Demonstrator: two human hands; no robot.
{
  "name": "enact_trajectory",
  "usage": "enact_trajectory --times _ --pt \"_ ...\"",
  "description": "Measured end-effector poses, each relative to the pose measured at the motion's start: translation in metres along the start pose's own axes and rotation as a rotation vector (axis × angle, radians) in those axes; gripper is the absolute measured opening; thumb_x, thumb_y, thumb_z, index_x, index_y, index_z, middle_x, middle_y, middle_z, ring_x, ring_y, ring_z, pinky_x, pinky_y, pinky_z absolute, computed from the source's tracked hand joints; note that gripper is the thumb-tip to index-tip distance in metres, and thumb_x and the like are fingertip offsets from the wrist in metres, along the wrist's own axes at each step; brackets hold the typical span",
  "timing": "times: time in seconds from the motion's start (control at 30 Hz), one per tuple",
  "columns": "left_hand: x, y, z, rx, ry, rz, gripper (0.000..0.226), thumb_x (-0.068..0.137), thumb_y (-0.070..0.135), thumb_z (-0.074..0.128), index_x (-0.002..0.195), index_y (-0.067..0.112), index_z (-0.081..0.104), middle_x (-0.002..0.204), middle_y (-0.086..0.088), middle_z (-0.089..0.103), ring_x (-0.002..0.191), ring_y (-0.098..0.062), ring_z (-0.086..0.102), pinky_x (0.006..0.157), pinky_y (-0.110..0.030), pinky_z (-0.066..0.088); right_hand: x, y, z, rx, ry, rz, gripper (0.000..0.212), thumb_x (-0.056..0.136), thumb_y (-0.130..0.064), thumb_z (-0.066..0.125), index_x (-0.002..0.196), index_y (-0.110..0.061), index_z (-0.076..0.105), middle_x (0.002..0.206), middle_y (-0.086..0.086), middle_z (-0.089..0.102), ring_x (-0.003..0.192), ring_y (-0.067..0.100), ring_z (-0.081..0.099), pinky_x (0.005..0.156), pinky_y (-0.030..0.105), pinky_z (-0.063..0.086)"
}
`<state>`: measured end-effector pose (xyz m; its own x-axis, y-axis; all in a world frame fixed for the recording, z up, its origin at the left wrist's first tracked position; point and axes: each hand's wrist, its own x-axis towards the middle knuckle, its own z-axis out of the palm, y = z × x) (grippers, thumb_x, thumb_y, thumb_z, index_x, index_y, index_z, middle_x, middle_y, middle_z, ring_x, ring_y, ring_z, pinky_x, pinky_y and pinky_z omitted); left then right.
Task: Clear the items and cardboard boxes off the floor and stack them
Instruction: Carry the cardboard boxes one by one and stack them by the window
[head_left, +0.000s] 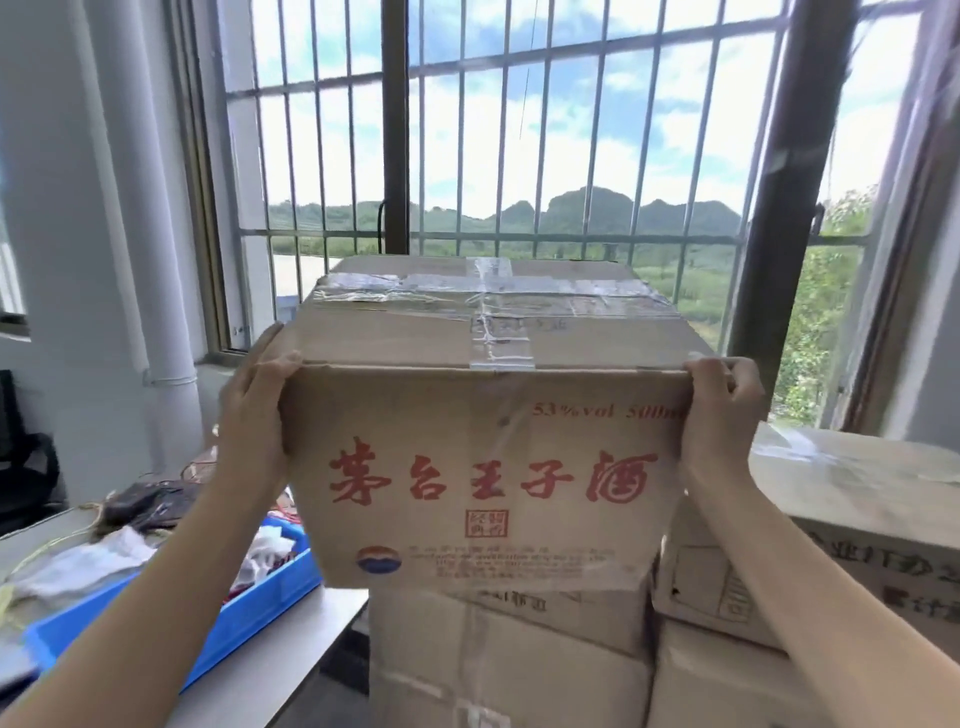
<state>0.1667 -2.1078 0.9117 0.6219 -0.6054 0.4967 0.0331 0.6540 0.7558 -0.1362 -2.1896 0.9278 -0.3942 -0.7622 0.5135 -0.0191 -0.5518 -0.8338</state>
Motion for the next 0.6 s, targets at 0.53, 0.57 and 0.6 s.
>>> enact_trajectory --times 0.53,0.57,0.6 --pt "0.165 -0.180 0.089 -0.054 -0.081 -0.107 0.040 0.057 0.033 0.058 0.095 0.028 0.067 0.085 0.012 0.067 0.083 -0.008 0.057 0.072 -0.023 0.041 0.134 0.117 0.079 -0.127 0.162 -0.016 0.013 0.068 -0.036 0.043 0.069 -0.026 0.035 0.067 -0.011 0.039 0.058 0.002 0.039 0.055 0.012 0.034" --pt "0.173 -0.186 0.094 -0.056 -0.104 -0.115 0.039 0.058 0.033 0.058 0.095 0.031 0.067 0.093 0.009 0.065 0.088 -0.008 0.056 0.075 -0.023 0.040 0.140 0.123 0.083 -0.144 0.178 -0.003 0.014 0.068 -0.038 0.043 0.069 -0.027 0.035 0.067 -0.011 0.040 0.059 0.002 0.039 0.059 0.017 0.034" --pt "0.183 -0.191 0.099 -0.055 -0.123 -0.129 0.038 0.057 0.034 0.059 0.095 0.033 0.068 0.099 0.005 0.063 0.092 -0.010 0.055 0.077 -0.023 0.040 0.145 0.127 0.087 -0.161 0.193 0.010 0.014 0.068 -0.039 0.043 0.069 -0.027 0.036 0.068 -0.011 0.041 0.061 0.002 0.039 0.064 0.024 0.033"
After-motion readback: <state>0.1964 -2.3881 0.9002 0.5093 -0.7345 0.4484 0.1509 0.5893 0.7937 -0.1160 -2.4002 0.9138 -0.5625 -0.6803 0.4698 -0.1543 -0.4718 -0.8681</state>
